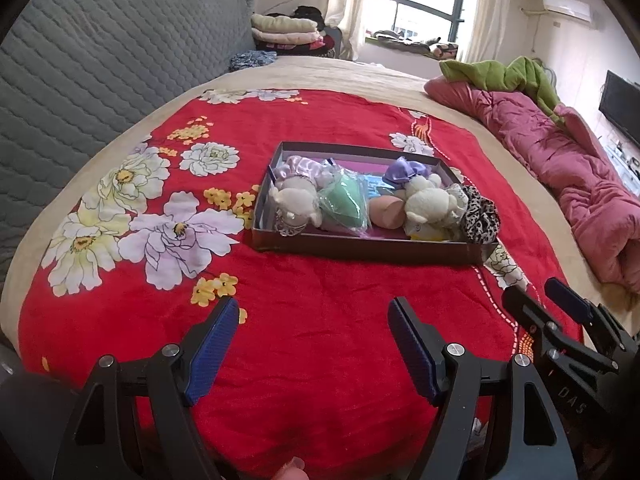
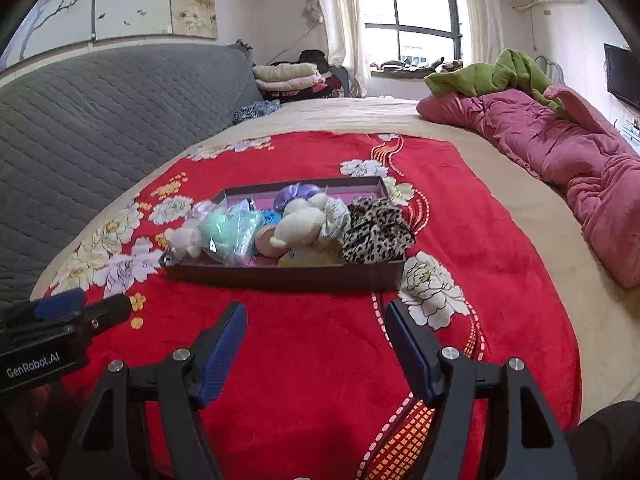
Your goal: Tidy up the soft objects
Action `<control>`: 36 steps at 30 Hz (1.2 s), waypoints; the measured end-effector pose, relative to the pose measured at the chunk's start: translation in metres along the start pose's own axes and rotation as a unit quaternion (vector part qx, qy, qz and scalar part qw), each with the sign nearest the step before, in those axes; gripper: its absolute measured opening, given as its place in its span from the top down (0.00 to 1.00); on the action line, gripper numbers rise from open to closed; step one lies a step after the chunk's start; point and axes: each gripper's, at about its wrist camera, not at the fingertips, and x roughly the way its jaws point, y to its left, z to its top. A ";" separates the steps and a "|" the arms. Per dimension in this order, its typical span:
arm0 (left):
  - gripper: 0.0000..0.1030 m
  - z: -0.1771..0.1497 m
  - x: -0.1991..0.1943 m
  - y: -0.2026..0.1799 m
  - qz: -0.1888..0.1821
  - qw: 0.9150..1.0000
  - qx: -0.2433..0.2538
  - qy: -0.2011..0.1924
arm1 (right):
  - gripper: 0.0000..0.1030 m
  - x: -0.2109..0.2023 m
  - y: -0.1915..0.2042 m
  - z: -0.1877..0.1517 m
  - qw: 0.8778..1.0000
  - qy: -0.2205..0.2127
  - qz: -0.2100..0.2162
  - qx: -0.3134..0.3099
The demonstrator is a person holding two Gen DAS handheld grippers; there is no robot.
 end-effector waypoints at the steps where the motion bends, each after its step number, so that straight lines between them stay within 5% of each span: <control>1: 0.24 0.000 0.002 0.000 0.000 1.000 0.000 0.001 | 0.31 0.002 0.001 -0.001 1.000 0.002 0.002 -0.001; 36: 0.24 -0.005 0.020 0.000 0.006 1.000 0.004 0.021 | 0.31 0.018 0.004 -0.013 0.999 0.027 0.021 -0.005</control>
